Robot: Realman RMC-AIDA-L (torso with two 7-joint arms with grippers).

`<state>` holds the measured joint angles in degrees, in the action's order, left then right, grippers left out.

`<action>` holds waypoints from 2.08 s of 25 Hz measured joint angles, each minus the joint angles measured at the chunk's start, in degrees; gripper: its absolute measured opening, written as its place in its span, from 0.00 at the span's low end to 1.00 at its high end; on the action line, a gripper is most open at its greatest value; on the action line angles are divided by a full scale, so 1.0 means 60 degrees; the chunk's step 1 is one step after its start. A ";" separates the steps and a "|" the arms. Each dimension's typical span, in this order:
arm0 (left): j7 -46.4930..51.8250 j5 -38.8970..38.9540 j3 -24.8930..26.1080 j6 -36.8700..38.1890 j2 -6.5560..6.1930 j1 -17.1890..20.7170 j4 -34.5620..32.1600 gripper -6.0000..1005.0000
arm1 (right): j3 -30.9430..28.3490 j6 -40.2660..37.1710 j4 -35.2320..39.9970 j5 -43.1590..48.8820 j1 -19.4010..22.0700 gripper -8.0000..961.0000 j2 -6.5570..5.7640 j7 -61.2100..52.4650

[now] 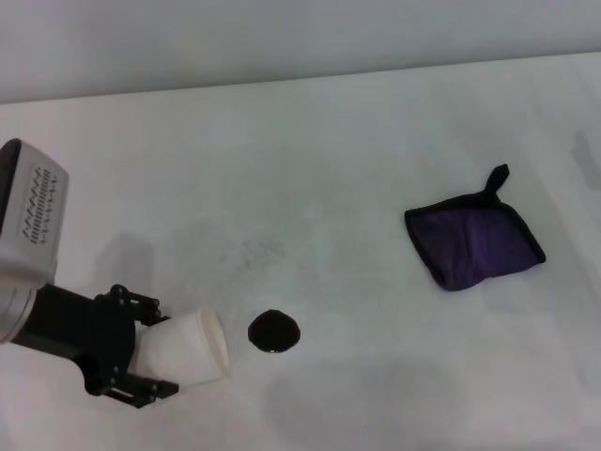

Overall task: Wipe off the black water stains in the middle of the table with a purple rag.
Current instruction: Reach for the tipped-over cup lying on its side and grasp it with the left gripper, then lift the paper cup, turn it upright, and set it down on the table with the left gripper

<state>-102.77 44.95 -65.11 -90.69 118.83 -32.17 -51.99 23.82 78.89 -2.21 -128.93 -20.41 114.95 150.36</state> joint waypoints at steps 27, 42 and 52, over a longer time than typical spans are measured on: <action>-0.4574 0.8774 0.0757 0.3432 0.0034 0.1476 0.3688 0.66 | 0.1902 -0.0863 0.2274 0.0014 0.0673 0.89 -0.0038 0.0001; -0.9442 1.1895 0.0810 0.3607 0.0119 0.1481 0.7075 0.66 | 0.1946 -0.1198 0.3051 0.0016 0.0871 0.89 -0.0042 0.0581; -0.9586 1.2021 0.0789 0.4511 0.0118 0.1474 0.7315 0.66 | 0.2103 -0.1597 0.3296 0.0016 0.0850 0.89 -0.0042 0.0555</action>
<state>-160.28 117.08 -60.37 -63.63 119.54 -23.33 -8.10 36.44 69.31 17.57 -128.84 -15.31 114.69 153.69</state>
